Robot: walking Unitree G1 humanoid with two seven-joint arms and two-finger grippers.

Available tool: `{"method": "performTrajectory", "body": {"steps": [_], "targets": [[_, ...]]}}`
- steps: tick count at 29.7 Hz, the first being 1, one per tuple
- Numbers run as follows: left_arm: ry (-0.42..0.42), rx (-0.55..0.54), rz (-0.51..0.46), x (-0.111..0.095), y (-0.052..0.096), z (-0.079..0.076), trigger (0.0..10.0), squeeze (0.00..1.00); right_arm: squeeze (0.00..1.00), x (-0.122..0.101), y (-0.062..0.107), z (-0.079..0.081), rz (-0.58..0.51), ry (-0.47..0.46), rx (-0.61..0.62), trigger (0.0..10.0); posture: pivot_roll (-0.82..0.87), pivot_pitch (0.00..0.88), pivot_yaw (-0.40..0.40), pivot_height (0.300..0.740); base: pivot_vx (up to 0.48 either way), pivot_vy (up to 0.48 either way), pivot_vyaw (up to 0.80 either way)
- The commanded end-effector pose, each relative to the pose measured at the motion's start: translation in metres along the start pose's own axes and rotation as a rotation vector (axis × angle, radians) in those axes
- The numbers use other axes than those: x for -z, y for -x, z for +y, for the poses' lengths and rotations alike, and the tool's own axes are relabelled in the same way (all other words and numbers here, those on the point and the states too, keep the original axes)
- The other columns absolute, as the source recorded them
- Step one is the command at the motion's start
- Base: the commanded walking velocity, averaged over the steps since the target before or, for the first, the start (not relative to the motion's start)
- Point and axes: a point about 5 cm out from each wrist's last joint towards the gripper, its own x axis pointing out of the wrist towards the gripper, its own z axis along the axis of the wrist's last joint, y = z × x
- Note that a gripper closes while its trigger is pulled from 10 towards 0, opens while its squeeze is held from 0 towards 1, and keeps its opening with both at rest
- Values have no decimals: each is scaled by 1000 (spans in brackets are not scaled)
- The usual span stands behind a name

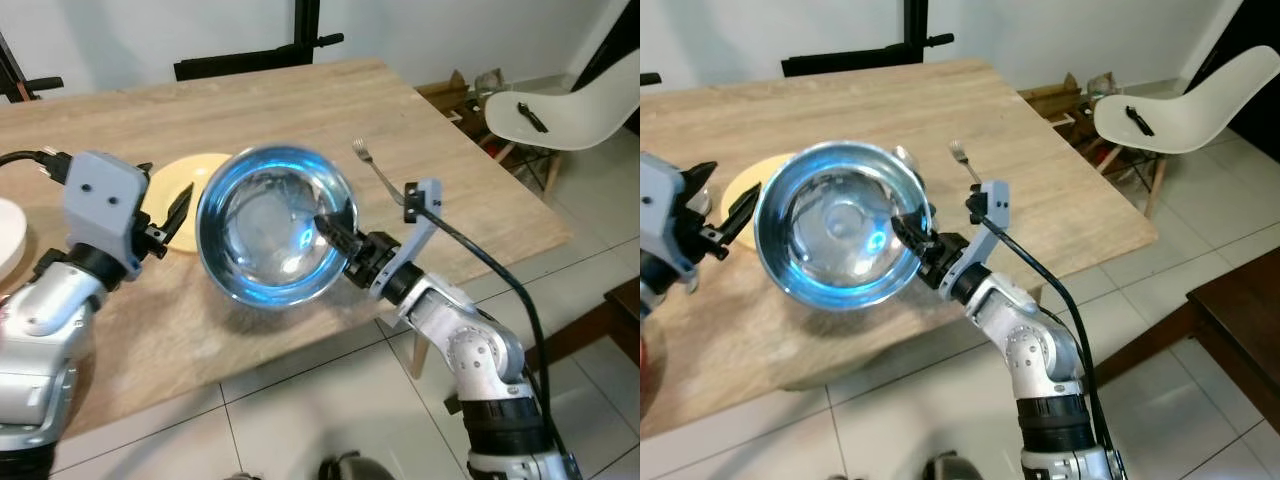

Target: Setting the table

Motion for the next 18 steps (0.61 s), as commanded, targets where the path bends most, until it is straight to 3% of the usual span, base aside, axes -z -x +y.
{"method": "performTrajectory", "body": {"steps": [1,12,15,18], "targets": [[28,49,16,-1,5,0,10000,129,0,2,0,0,20,-8,-1,10000,-44,32,8,740,0,0,0],[37,273,78,-9,22,1,10000,125,0,32,0,0,189,-180,-41,10000,-23,39,-8,740,0,0,0],[25,296,89,-11,24,3,10000,129,0,41,-3,-3,245,-188,-16,10000,-18,40,-12,740,0,0,0],[9,285,96,-15,26,9,10000,129,0,47,-7,-11,305,-137,28,10000,-5,32,-23,740,0,0,0]]}}
